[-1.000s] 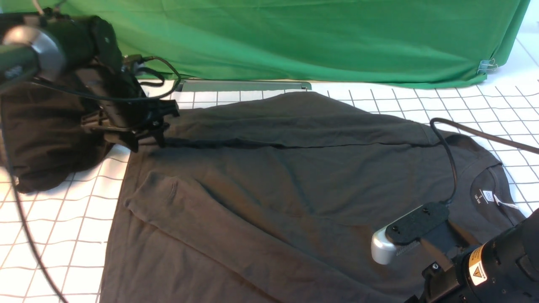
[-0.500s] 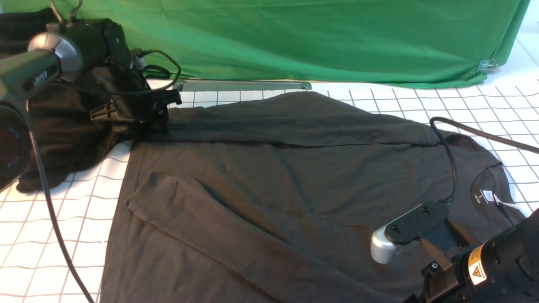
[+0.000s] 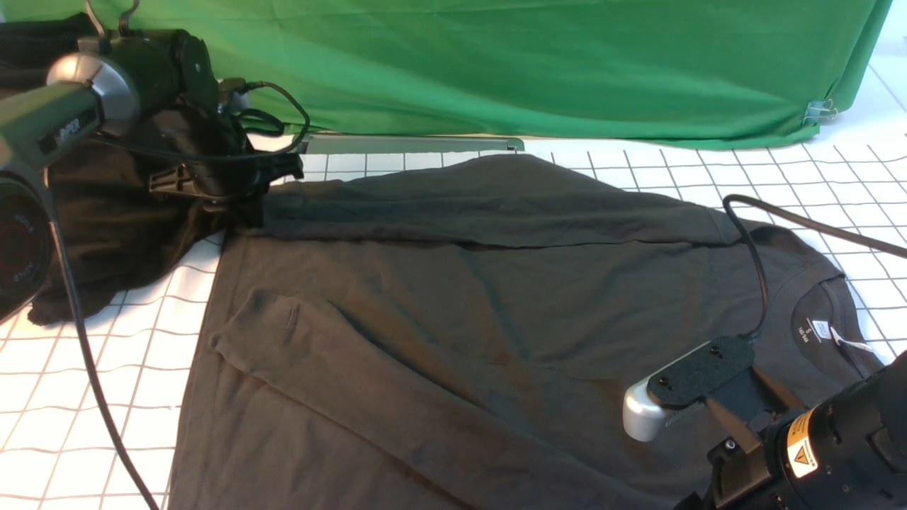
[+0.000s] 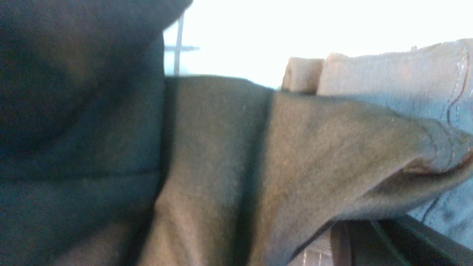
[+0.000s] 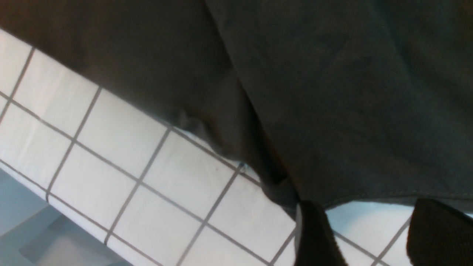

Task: Fold a long-sleeved shirt over a white checkered tablecloth.
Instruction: 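Grab the top left corner of the dark shirt with the left gripper, then fold the left side of the dark shirt inward over its body with the left gripper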

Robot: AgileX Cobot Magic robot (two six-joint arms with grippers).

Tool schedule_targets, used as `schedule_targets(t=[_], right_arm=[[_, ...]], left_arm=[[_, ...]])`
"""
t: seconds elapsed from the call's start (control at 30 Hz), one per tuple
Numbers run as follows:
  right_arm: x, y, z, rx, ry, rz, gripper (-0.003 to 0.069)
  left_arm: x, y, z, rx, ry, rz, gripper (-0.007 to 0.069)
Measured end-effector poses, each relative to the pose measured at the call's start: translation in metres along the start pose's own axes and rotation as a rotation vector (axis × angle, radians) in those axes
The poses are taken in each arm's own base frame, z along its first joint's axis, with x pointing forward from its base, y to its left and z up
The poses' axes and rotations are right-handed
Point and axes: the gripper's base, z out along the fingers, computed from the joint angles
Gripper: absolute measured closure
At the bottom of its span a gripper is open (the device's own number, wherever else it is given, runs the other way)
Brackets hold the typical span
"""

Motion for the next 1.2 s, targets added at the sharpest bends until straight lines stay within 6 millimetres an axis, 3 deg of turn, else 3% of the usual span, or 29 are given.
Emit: schedule_targets(t=[0.2,0.43,0.57,0.73,0.9,1.0,1.2], right_arm=[[0.0,0.0,0.0,0.0,0.0,0.0,0.0322],[0.0,0.0,0.0,0.0,-0.004,0.0,0.0322],[-0.003,0.0,0.0,-0.001,-0.031,0.0,0.0322],[-0.006,-0.001,0.0,0.008,-0.069,-0.011,0.0322],[-0.008,-0.004,0.0,0.049,-0.091,-0.042,0.0322],[-0.009,-0.009,-0.001,0.097,-0.101,-0.045,0.0322],[-0.011,-0.011,-0.001,0.124,-0.115,-0.059,0.0322]], left_arm=[[0.002,-0.007,-0.015,0.068,0.042,0.023,0.0629],[0.002,-0.029,-0.072,0.128,-0.004,0.072,0.063],[0.014,-0.052,-0.108,0.151,0.025,0.145,0.063],[0.029,-0.069,-0.131,0.136,0.036,0.218,0.063],[0.053,-0.072,-0.143,0.127,0.078,0.229,0.063],[0.082,-0.065,-0.149,0.101,0.141,0.231,0.063],[0.117,-0.048,-0.143,0.017,0.228,0.228,0.063]])
